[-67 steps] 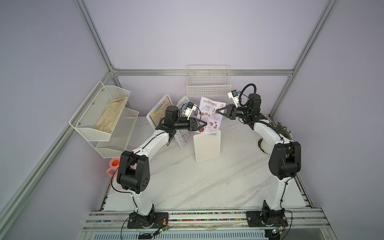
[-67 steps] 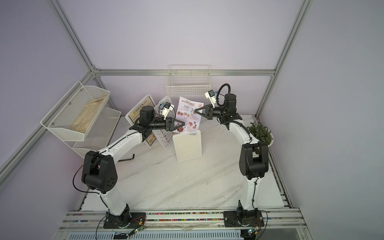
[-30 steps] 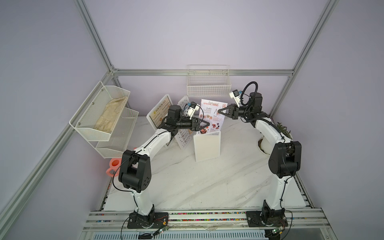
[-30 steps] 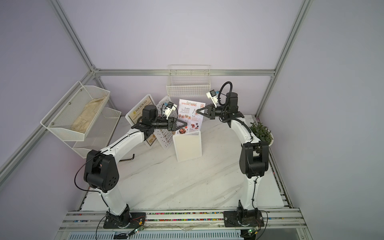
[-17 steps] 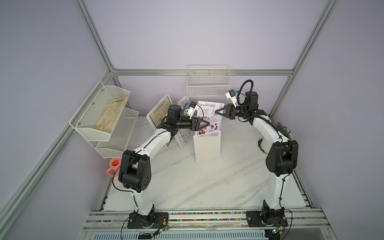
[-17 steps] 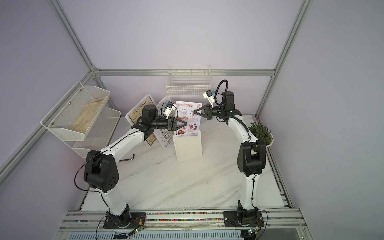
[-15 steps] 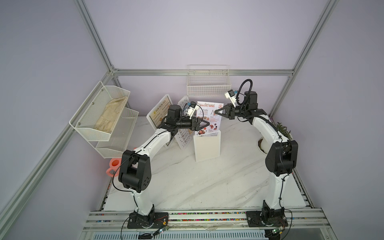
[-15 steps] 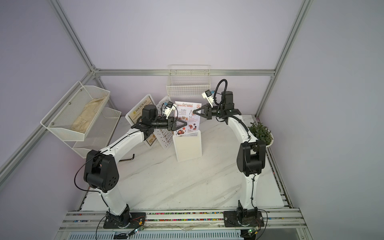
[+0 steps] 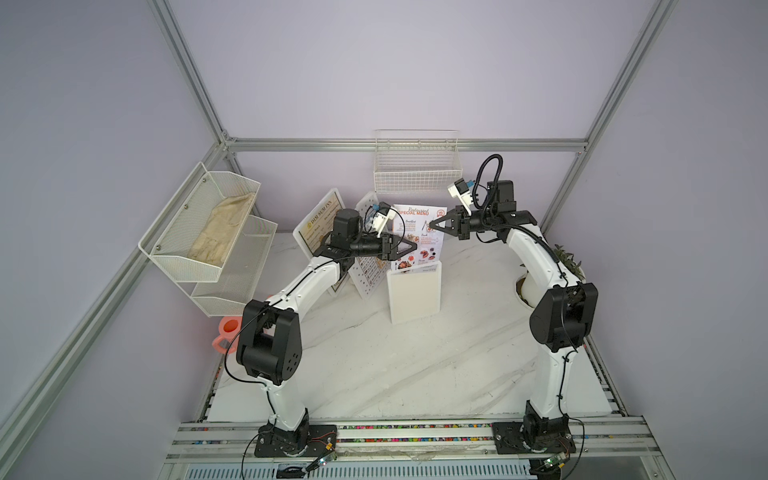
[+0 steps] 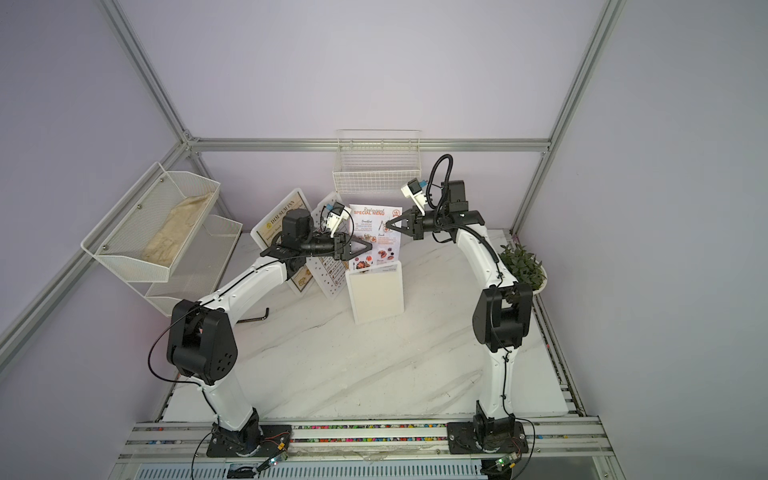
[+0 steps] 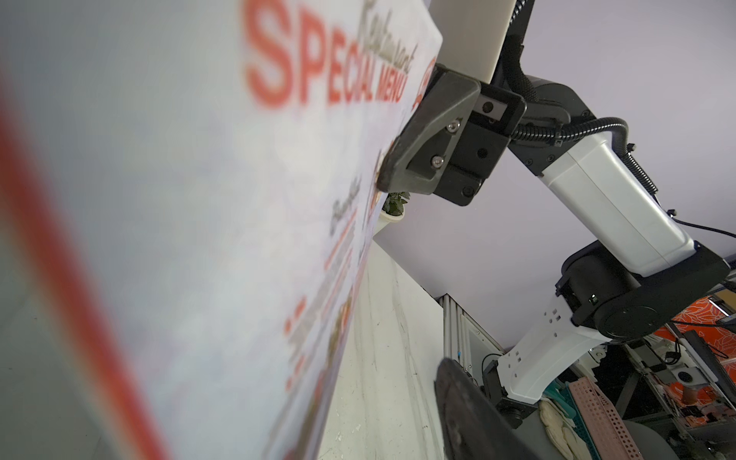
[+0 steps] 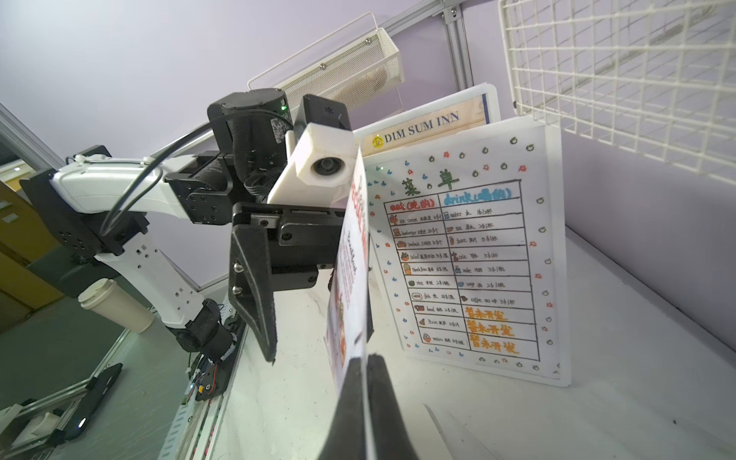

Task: Insert the menus into the narrow rack
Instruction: Insert the menu into the narrow rack.

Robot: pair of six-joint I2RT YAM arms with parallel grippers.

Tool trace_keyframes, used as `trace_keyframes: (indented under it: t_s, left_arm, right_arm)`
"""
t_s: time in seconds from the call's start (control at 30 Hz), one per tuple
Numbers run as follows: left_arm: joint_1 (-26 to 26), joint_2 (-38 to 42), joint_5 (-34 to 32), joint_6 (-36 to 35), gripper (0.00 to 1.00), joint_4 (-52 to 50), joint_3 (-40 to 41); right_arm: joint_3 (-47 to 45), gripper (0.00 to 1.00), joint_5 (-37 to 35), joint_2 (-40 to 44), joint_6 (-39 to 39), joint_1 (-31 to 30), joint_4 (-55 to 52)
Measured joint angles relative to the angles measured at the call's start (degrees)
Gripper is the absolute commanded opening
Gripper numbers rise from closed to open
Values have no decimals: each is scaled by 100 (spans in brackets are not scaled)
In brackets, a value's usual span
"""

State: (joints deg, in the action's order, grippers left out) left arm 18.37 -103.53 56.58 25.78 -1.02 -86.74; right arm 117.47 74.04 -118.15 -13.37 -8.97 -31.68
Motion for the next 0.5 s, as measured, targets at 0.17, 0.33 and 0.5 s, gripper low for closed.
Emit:
trace_keyframes:
  t_s: [0.17, 0.33, 0.5]
  left_arm:
    - [0, 0, -2, 0, 64, 0, 0]
    - [-4, 0, -20, 2, 65, 2, 0]
    - [-33, 4, -70, 0, 62, 11, 0]
  right_arm:
    - [74, 0, -116, -15, -289, -52, -334]
    - [138, 8, -129, -111, -455, -111, -564]
    - [138, 31, -168, -155, -553, -142, -699]
